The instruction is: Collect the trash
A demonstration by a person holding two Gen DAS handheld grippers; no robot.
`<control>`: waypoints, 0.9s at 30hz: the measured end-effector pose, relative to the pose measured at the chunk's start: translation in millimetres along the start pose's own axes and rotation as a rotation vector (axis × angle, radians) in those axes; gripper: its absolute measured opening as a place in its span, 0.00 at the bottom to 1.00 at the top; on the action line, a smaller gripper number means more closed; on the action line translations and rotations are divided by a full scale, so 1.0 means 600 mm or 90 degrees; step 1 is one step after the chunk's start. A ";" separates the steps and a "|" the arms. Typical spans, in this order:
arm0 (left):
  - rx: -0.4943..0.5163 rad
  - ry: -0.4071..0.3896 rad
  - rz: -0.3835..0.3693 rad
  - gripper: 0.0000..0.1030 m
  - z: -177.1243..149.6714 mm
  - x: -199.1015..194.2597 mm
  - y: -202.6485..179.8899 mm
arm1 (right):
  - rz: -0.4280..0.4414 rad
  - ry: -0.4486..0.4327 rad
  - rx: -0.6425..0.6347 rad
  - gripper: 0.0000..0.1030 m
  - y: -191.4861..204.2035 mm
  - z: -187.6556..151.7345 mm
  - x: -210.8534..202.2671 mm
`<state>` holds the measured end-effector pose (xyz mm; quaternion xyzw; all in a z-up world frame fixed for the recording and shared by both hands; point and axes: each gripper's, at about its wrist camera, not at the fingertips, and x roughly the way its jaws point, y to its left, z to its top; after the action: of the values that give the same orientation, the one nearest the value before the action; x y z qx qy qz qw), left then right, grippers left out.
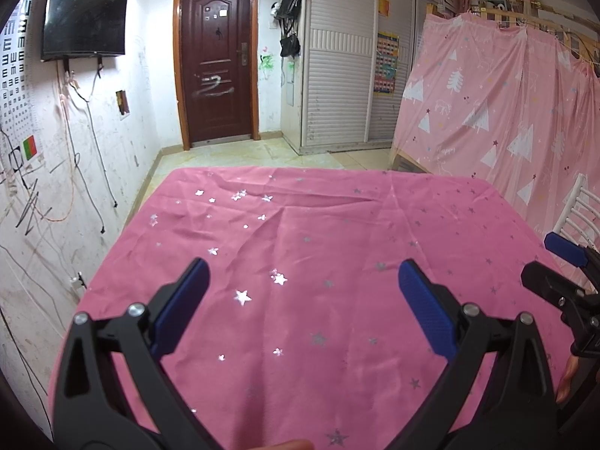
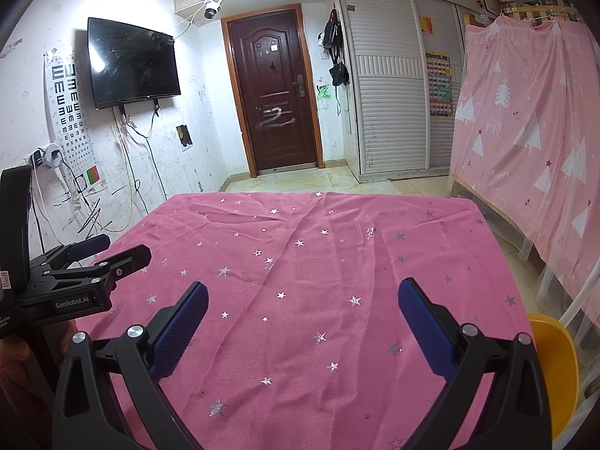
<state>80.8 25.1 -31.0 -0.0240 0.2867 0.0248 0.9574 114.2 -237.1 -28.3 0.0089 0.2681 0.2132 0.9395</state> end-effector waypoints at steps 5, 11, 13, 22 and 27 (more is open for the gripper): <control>-0.001 0.001 -0.001 0.94 0.000 0.000 0.000 | 0.001 0.000 0.001 0.91 -0.004 0.000 -0.001; 0.009 0.013 0.002 0.94 -0.003 0.009 0.001 | 0.001 0.001 0.000 0.91 -0.004 -0.001 -0.001; 0.010 0.013 0.000 0.94 -0.003 0.010 0.003 | 0.001 0.001 0.000 0.91 -0.004 -0.001 -0.001; 0.032 -0.010 0.013 0.94 0.000 0.003 -0.002 | 0.001 0.002 0.000 0.91 -0.005 -0.001 -0.001; 0.033 -0.004 0.007 0.94 0.002 0.004 -0.001 | 0.001 0.002 0.000 0.91 -0.005 -0.001 -0.001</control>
<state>83.4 24.5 -31.4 0.0026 0.2846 0.0230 0.9584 114.7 -240.2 -28.6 0.0092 0.2694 0.2142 0.9389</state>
